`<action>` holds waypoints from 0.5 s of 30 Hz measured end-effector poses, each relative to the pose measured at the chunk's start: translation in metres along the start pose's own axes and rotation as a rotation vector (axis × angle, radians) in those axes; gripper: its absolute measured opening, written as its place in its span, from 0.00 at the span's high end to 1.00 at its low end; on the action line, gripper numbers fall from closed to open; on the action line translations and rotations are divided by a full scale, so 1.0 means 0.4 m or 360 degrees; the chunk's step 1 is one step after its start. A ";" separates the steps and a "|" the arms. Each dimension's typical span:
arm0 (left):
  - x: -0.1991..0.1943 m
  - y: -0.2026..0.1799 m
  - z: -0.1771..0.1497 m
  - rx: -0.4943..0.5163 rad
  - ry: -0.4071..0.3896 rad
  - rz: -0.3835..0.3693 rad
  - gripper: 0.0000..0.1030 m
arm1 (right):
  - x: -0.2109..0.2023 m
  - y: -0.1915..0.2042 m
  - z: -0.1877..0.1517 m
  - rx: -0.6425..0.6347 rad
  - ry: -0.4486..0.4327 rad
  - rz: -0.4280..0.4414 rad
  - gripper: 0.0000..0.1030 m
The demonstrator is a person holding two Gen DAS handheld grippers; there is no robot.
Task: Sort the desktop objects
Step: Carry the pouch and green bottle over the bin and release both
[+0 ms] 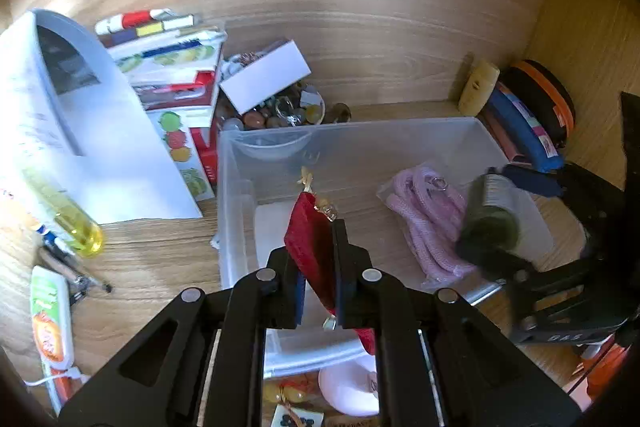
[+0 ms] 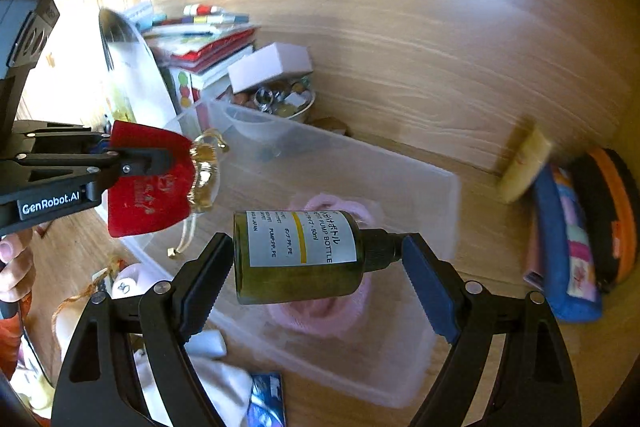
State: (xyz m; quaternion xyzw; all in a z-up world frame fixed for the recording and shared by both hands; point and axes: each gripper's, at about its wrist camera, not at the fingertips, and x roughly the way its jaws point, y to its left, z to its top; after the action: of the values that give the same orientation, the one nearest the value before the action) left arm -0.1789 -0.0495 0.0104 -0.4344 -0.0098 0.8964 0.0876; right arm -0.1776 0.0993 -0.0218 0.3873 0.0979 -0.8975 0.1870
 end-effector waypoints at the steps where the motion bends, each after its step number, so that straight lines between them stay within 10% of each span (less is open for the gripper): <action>1: 0.008 -0.002 0.001 0.0007 0.0008 -0.0001 0.90 | 0.013 0.005 0.004 -0.0010 0.0017 0.0012 0.18; 6: 0.026 -0.030 -0.003 0.0121 -0.0021 0.0071 0.89 | 0.066 0.031 0.021 -0.0082 0.0067 0.0029 0.18; 12: 0.034 -0.025 -0.008 0.0167 -0.0042 0.0043 0.48 | 0.101 0.049 0.029 -0.0172 0.0133 0.0015 0.18; 15: 0.036 -0.015 -0.008 0.0152 -0.0033 0.0020 0.48 | 0.110 0.051 0.034 -0.0196 0.0148 0.0004 0.18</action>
State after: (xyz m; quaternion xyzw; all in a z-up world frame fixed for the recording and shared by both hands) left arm -0.1843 -0.0415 -0.0023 -0.4203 0.0349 0.9009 0.1024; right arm -0.2057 0.0649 -0.0452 0.4165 0.1610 -0.8705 0.2067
